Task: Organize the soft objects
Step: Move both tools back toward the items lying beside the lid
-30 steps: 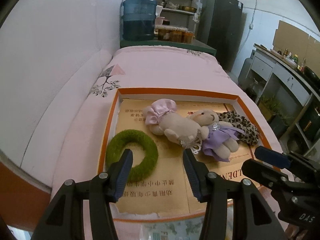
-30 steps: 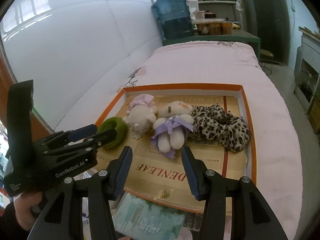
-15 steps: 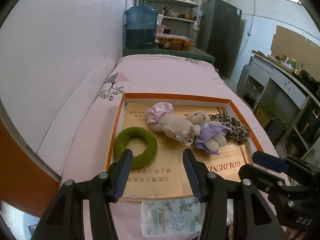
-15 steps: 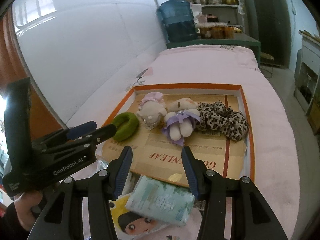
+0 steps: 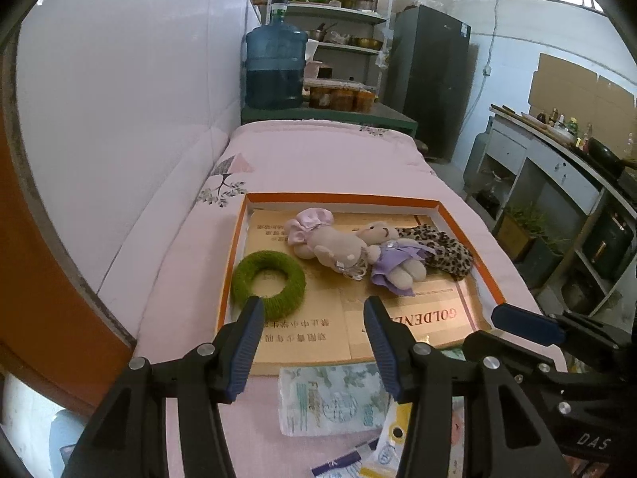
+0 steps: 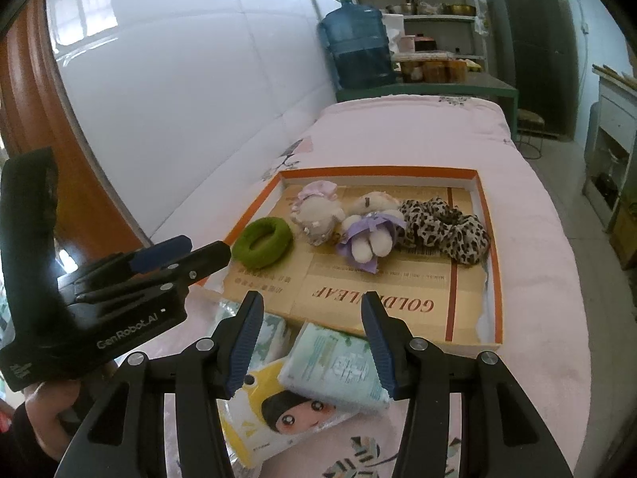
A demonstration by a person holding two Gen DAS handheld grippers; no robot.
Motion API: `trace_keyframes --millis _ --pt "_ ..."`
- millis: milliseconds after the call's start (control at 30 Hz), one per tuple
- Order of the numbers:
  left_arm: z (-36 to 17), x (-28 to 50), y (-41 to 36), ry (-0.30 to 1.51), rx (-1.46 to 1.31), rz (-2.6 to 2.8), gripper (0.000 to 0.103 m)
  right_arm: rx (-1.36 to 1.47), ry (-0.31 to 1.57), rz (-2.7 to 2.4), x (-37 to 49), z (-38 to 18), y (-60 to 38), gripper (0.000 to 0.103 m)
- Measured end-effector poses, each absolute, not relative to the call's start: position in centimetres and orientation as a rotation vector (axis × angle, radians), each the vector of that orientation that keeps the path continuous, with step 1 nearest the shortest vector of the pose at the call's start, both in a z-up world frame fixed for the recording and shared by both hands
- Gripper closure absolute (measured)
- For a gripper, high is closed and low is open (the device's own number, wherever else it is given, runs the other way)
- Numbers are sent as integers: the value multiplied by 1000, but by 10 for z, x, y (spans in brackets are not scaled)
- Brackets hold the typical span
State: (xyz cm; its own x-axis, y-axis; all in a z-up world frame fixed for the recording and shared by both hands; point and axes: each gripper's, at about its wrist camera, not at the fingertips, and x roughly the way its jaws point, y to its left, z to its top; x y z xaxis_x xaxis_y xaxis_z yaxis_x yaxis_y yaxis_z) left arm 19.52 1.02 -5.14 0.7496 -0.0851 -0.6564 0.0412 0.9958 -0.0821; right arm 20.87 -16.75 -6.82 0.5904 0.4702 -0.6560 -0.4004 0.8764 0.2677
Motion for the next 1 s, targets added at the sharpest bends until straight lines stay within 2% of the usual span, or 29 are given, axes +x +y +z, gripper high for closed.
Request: trace_keyframes --millis 1000 --pt "-36 113 24 692 -111 -128 51 98 760 472 119 -47 -193 49"
